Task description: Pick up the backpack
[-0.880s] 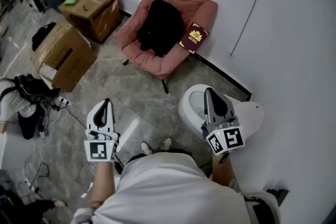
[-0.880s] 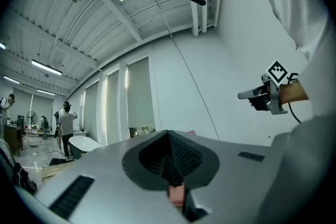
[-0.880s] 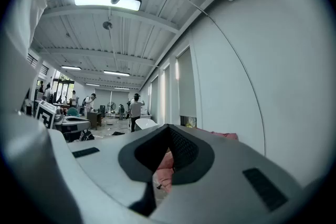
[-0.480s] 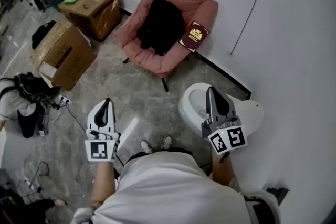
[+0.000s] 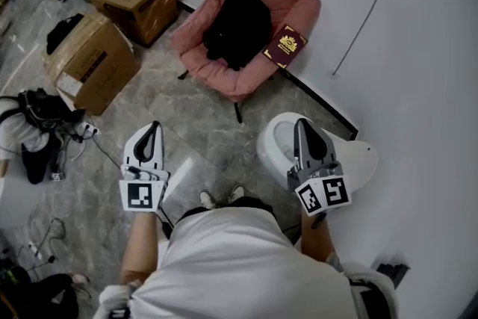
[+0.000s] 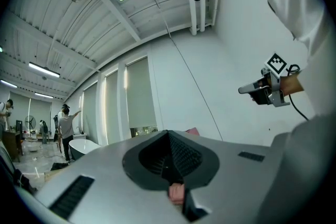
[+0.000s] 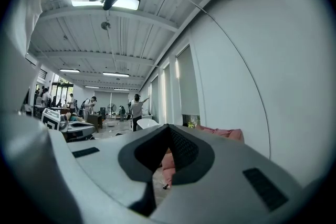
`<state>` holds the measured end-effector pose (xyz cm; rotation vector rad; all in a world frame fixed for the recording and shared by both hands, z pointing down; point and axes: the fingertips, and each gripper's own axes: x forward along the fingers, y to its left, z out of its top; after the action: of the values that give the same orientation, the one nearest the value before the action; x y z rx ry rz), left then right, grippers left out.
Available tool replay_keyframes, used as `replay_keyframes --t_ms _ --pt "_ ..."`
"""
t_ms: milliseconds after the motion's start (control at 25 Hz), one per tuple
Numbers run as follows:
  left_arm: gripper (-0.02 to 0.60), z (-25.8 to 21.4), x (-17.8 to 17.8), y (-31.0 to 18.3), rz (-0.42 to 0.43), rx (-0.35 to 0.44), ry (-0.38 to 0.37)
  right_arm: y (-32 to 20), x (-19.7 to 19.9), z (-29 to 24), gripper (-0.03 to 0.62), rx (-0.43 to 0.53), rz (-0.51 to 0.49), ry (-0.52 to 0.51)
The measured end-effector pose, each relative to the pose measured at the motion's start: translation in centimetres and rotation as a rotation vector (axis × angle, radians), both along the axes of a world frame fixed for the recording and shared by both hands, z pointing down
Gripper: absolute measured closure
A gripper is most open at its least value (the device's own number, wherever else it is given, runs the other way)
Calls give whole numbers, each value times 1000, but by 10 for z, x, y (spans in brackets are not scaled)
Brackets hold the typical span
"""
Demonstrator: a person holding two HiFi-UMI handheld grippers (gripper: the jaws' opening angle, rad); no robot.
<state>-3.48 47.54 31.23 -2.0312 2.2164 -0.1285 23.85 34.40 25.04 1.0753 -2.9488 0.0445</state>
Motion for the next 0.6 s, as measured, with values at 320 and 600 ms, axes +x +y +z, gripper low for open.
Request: replay_keyframes --t_ms 320,600 --pt "575 2 -30 -10 32 45 -137 12 -34 10 574 5 -5 10" --pt "575 7 -46 -32 57 -12 -252 -1 -50 12 574 1 8 27"
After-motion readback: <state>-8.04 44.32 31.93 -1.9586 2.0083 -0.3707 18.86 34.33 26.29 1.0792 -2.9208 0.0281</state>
